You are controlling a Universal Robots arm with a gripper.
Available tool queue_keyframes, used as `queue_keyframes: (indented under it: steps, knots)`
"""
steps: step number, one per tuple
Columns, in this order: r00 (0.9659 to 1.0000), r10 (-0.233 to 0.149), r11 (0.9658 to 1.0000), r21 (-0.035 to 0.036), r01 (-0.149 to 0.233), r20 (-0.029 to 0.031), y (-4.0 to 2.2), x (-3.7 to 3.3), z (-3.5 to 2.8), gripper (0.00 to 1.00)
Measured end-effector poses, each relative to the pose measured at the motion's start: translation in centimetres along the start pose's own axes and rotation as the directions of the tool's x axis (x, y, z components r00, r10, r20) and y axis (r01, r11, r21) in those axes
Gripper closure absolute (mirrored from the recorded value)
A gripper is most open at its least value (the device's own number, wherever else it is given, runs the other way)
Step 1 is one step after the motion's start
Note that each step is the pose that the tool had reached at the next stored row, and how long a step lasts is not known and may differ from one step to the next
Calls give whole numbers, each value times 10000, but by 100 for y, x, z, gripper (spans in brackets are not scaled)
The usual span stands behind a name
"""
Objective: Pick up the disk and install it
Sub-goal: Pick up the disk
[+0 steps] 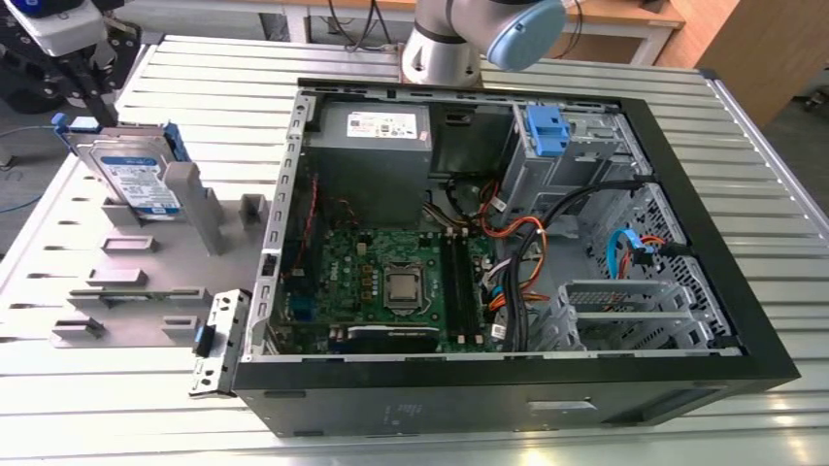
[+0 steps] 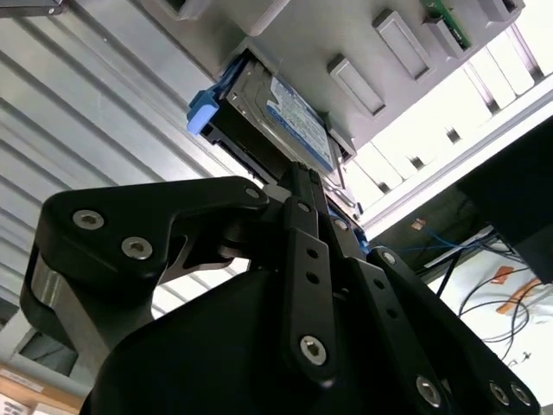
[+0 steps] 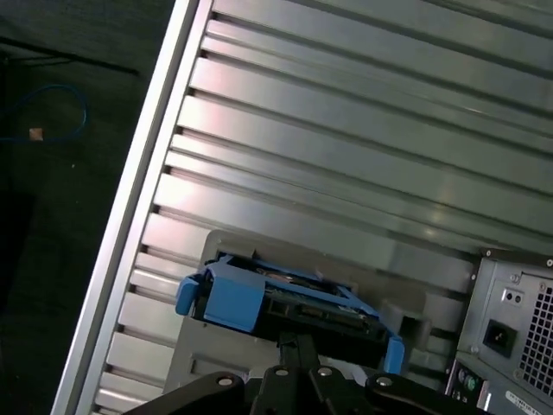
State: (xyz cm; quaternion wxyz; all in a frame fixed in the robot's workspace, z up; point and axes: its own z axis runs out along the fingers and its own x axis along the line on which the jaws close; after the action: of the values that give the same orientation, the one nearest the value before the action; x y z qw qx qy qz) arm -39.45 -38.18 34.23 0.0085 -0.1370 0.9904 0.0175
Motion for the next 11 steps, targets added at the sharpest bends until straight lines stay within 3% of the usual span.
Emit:
queue_keyframes:
  steps: [3, 6, 8, 11]
  knots:
    - [9989, -475, 9989, -7, 475, -17, 0, 0, 0, 89]
    - [9951, -987, 9951, -18, 987, -32, 0, 0, 1, 89]
    - [9909, -1348, 9909, -27, 1348, -44, 0, 0, 2, 89]
    - [9819, -1892, 9819, -41, 1892, -60, 0, 0, 4, 89]
